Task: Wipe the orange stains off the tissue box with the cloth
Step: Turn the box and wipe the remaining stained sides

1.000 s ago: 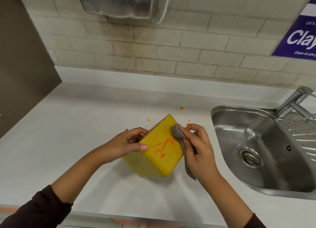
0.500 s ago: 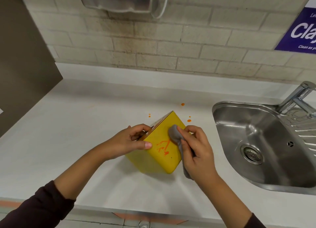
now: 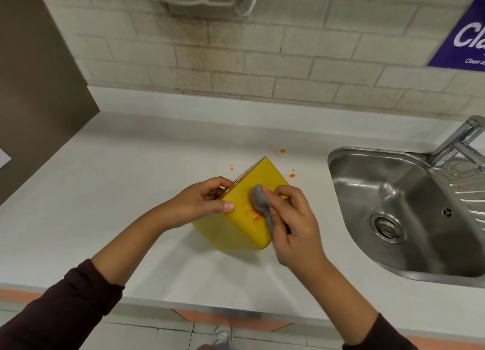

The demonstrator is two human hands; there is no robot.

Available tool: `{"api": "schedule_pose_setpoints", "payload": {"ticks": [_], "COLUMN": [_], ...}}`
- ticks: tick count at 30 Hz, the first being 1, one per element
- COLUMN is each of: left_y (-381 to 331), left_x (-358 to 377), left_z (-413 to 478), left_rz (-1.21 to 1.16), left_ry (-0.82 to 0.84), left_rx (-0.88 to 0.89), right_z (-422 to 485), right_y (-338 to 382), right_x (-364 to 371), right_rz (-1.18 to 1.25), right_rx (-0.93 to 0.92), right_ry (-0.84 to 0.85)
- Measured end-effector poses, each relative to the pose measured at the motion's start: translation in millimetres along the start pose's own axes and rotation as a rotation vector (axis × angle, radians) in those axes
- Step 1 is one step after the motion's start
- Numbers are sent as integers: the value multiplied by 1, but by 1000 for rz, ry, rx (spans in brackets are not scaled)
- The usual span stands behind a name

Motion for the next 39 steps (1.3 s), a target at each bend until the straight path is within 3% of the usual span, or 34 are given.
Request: {"api": "schedule_pose_setpoints", "payload": {"ticks": [9,20,26,29,39], "left_y": [-2,1,2,2,1], "left_x": [1,1,-1,0,-7], "left_z": [-5,-2,-2,-2,-6], "left_rz": [25,44,49,55,-1], "left_ry": [-29,1,6,-6,-36], "left_rx": [-12,-29,-33,-30,-37], "right_z": [28,2,26,32,16], "right_y": [-18,0,-32,-21,15], "right_x": [3,4,-7,5,20], "right_rz": [-65,16,-14,58,123], "right_rx": [245,-27,220,252,3], "right_ry": [-129,143,-41,-87,194]}}
Point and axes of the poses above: each hand's wrist, its own z-axis towards the middle knuckle, its own x-axis out of the palm, y = z × x, the point moved 7 cm from there along z, towards the middle knuckle, and after that the axes turned 9 degrees about -y, right-handed, at the moved point
